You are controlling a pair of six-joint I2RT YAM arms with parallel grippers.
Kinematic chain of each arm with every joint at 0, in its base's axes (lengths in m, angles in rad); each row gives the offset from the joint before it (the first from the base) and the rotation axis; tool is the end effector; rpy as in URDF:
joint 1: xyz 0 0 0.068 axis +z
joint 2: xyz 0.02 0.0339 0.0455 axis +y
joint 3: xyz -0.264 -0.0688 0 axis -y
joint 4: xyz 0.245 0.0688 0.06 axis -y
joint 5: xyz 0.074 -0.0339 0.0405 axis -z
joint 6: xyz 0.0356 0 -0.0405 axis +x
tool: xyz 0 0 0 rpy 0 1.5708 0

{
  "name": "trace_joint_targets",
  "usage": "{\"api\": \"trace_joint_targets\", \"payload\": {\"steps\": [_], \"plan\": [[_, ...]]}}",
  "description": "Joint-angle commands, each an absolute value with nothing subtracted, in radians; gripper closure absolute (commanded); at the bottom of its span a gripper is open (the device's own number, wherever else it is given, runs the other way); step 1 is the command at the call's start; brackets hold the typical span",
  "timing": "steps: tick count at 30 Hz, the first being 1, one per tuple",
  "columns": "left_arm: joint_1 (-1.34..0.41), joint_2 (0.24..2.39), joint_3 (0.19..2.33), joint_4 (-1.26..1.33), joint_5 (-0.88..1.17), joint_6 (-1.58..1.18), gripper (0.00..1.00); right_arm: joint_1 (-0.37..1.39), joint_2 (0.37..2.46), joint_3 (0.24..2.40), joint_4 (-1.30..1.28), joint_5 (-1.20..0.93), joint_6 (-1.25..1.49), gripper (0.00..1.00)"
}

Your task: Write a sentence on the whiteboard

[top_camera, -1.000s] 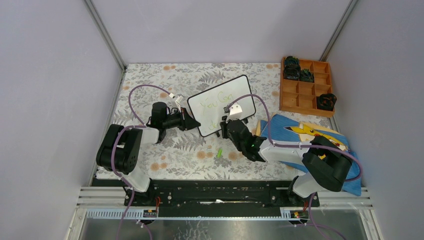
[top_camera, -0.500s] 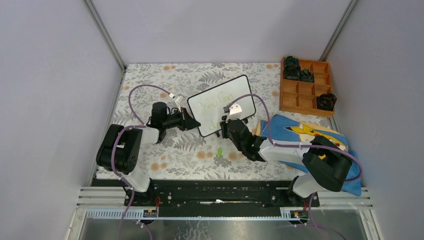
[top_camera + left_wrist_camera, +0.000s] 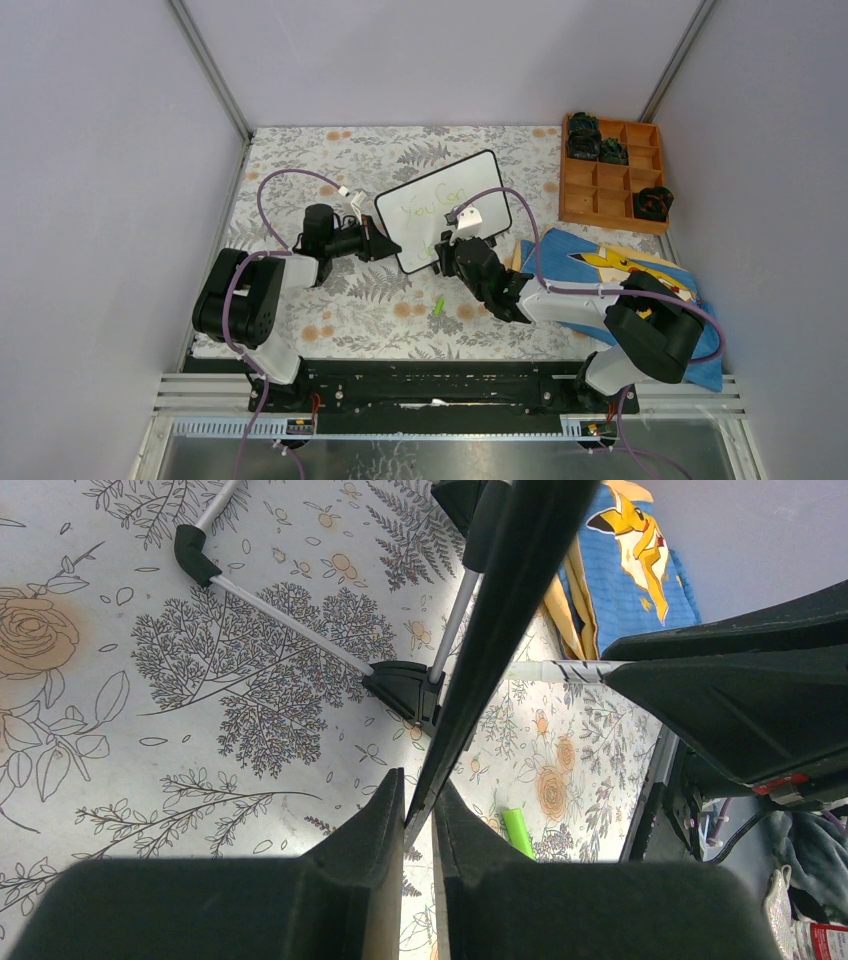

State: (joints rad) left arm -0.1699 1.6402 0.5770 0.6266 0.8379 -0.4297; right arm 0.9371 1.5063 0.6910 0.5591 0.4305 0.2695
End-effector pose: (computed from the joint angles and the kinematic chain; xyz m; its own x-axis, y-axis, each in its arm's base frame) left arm 0.2897 -0.0765 0.1506 -0.7026 -0.1623 -0.6929 0.5327 0.5257 -0.6632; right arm 0.2000 0.2471 0.2128 -0.2760 0.0330 -0.9606 -0.4355 0.8866 0.1556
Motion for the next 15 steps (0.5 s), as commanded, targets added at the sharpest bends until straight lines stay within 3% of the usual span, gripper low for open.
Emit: {"api": "trace_joint_targets", "payload": {"steps": [1,15], "plan": [[-0.177,1.664,0.579,0.526,0.75,-0.39,1.0,0.928,1.493,0.723,0.631,0.404,0.272,1.0],[-0.177,1.664,0.579,0.523,0.747,-0.391,1.0,0.874,1.294,0.589,0.597,0.482,0.27,1.0]]}}
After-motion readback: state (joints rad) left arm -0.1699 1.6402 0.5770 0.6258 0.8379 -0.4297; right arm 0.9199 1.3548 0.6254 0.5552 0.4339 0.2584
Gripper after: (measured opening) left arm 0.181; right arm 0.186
